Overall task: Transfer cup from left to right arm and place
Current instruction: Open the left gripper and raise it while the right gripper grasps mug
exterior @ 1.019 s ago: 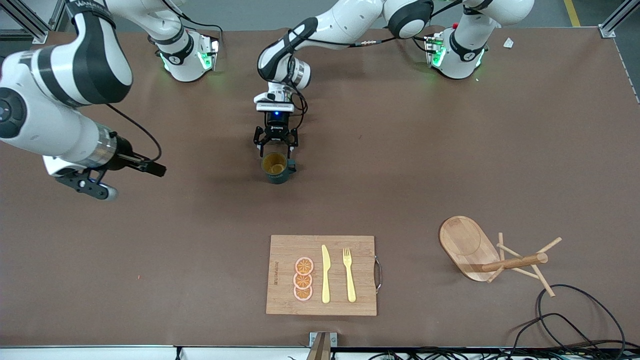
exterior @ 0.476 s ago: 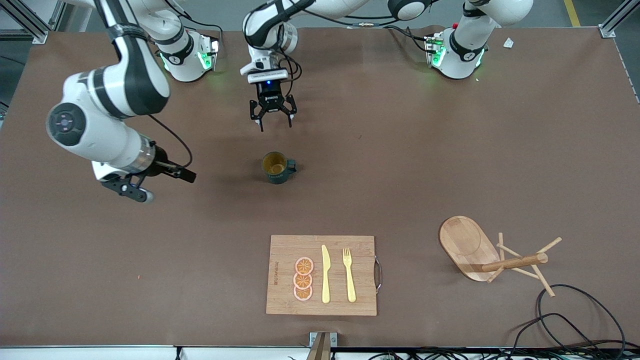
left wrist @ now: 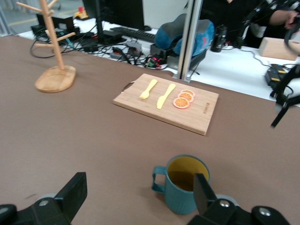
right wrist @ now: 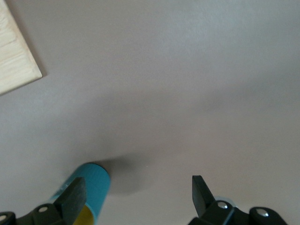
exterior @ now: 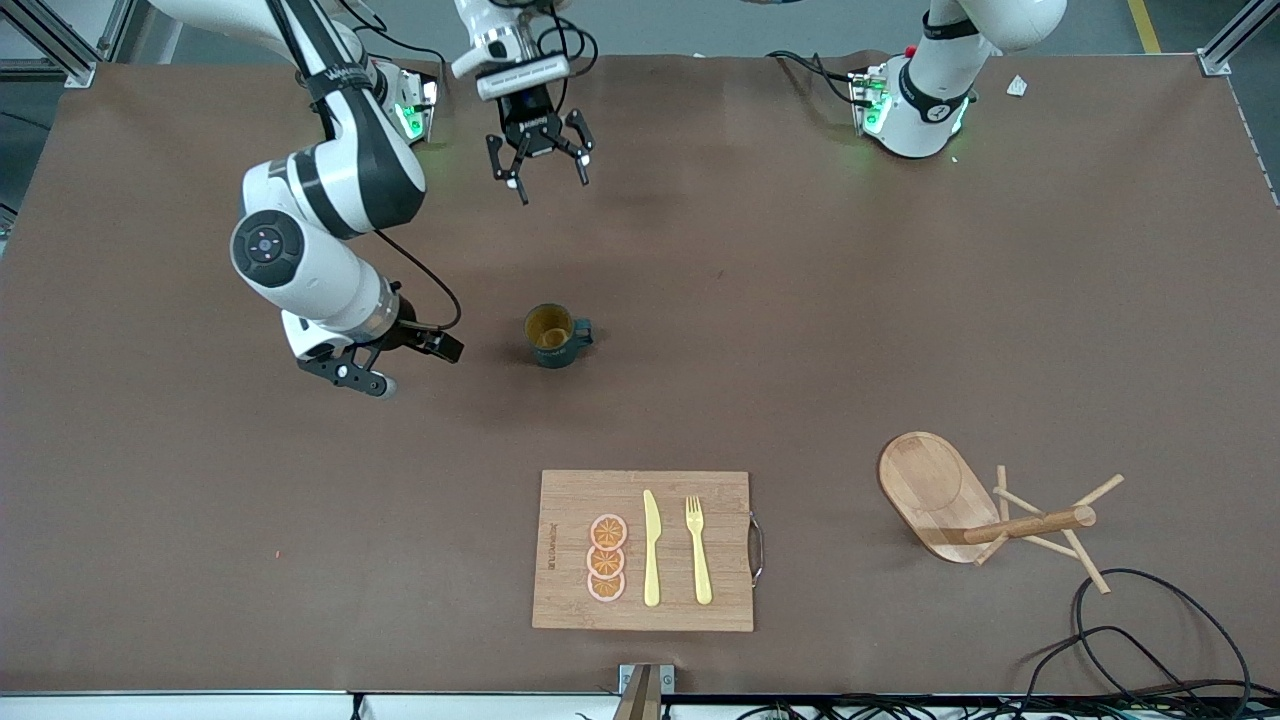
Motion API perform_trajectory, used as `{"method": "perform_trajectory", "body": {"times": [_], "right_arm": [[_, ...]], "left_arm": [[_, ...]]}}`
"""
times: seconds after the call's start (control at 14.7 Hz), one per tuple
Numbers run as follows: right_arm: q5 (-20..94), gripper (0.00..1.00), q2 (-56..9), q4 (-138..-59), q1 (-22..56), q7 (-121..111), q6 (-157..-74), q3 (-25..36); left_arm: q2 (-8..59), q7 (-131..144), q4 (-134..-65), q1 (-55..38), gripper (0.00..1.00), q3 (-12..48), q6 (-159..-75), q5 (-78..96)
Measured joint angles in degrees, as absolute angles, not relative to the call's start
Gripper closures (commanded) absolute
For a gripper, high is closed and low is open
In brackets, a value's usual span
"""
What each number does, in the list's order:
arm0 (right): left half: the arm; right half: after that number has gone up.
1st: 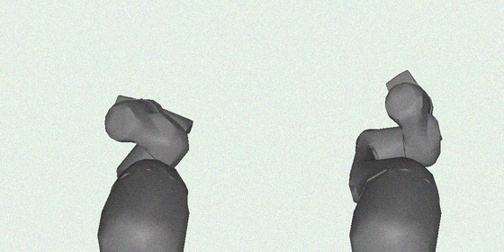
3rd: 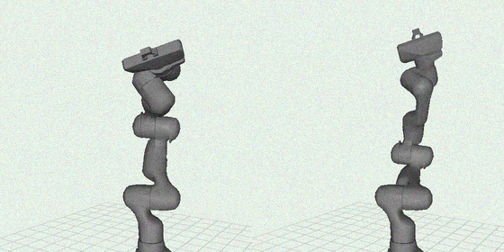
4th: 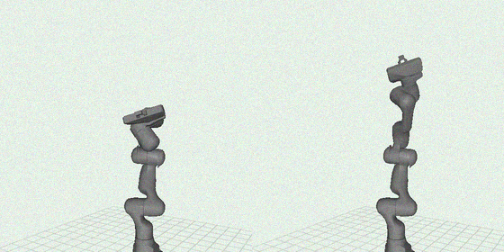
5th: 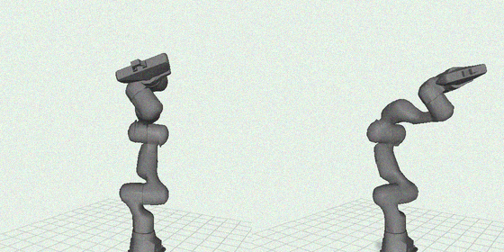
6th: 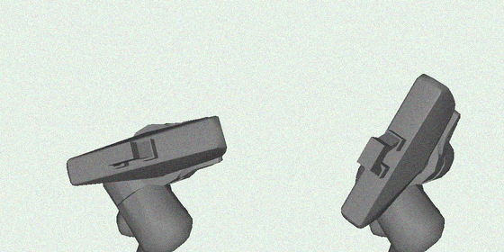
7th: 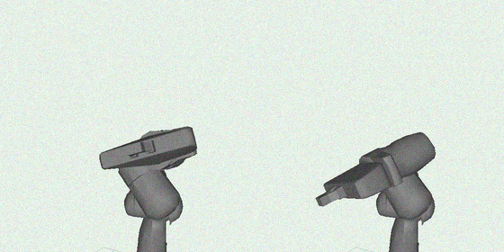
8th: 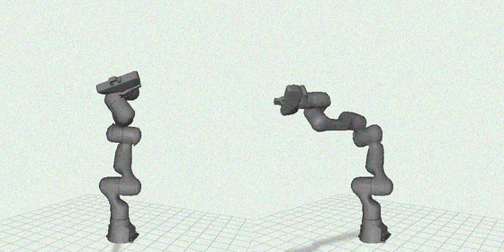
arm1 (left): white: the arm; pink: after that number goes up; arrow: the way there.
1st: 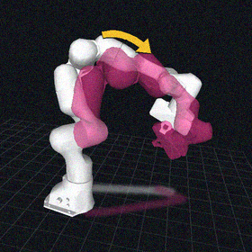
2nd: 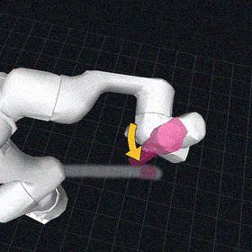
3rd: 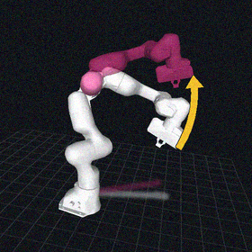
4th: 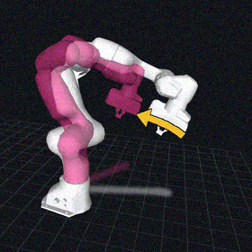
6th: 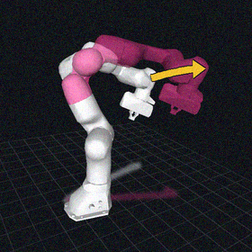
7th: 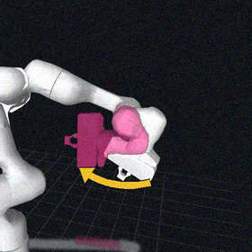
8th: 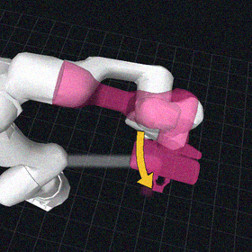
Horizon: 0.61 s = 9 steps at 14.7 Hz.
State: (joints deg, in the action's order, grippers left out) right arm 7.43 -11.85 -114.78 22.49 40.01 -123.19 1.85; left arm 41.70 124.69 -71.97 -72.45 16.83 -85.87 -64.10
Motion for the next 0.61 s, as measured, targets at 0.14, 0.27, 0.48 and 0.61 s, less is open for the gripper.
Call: {"method": "perform_trajectory", "body": {"times": [0.14, 0.27, 0.48, 0.61], "right_arm": [[7.4, 0.0, -12.5, -114.8, 24.3, 46.2, -124.0, 1.8], [7.4, 0.0, -13.0, -114.9, 25.8, 51.7, -124.3, 1.8], [7.4, 0.0, -13.5, -115.0, 27.7, 60.2, -124.3, 1.8], [7.4, 0.0, -14.0, -115.1, 29.1, 66.1, -124.7, 1.9]], "left_arm": [[37.4, 121.5, -72.2, -70.6, 0.0, 16.8, -85.2, -59.9], [33.1, 117.1, -72.4, -67.6, 0.0, 16.8, -85.2, -55.7], [27.3, 110.6, -72.6, -62.2, 0.0, 16.8, -85.2, -49.7], [24.3, 107.0, -72.7, -58.2, 0.0, 16.8, -85.2, -45.5]]}}
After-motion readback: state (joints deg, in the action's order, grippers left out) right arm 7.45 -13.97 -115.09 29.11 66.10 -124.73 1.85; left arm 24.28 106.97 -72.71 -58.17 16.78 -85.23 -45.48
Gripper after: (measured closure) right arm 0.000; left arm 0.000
